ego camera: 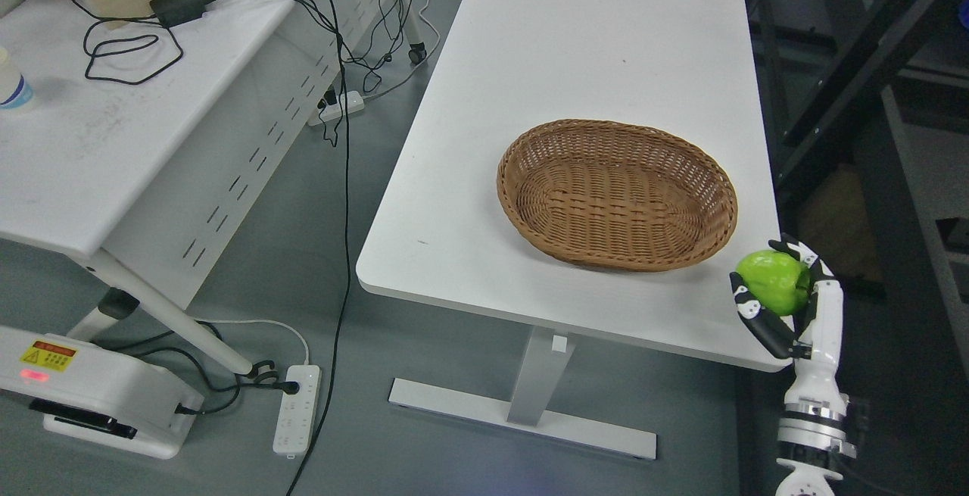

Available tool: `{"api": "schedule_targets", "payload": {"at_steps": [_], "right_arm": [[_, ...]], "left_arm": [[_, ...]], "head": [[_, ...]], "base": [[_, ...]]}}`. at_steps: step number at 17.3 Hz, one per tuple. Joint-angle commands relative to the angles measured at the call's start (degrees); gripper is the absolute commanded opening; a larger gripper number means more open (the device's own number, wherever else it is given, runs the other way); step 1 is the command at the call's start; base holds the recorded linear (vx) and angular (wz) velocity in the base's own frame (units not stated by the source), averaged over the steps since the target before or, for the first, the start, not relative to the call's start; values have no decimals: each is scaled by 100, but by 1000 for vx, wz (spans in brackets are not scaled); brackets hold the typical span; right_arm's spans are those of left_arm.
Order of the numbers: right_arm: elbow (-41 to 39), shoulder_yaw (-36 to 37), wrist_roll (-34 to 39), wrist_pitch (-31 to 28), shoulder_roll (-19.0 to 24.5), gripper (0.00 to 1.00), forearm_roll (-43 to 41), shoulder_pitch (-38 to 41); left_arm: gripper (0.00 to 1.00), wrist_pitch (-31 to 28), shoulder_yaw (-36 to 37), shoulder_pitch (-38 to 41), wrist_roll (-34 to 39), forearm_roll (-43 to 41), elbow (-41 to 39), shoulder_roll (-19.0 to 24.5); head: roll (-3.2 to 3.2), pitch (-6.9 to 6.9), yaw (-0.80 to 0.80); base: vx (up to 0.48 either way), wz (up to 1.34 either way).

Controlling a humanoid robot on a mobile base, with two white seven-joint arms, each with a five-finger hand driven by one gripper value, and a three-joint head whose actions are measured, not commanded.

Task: Place green apple on left shelf middle layer
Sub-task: 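Lift the green apple out of the basket with the right hand, then turn toward the black shelf carrying the apple in the right hand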

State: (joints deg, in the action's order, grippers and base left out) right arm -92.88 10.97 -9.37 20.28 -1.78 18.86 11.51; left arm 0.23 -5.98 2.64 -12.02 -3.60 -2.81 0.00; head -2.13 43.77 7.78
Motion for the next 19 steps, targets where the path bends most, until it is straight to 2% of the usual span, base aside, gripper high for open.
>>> {"api": "schedule_targets", "payload": {"at_steps": [1,5,9,13,19], "right_arm": [[-335,-859,-223,-24,78,0,-93,264],[-591,-877,-232,-33,78,0,-233,229],[-591,-834,-215,345,78,0,-251,168],[-582,-816,-144,-49,78,0,-242,-307],[-547,-807,5,-401,78,0,-225,-518]], "left_arm": [[100,3,0,0,-2,0,0,100],[100,3,0,0,-2,0,0,100],[100,3,0,0,-2,0,0,100],[100,3,0,0,-2,0,0,100],[100,3,0,0,-2,0,0,100]], "head": [[0,0,0],[0,0,0],[0,0,0],[0,0,0],[0,0,0]], "base": [[-78,-169],[-93,-247],[-136,-207],[-204,-37],[-264,-20]]}}
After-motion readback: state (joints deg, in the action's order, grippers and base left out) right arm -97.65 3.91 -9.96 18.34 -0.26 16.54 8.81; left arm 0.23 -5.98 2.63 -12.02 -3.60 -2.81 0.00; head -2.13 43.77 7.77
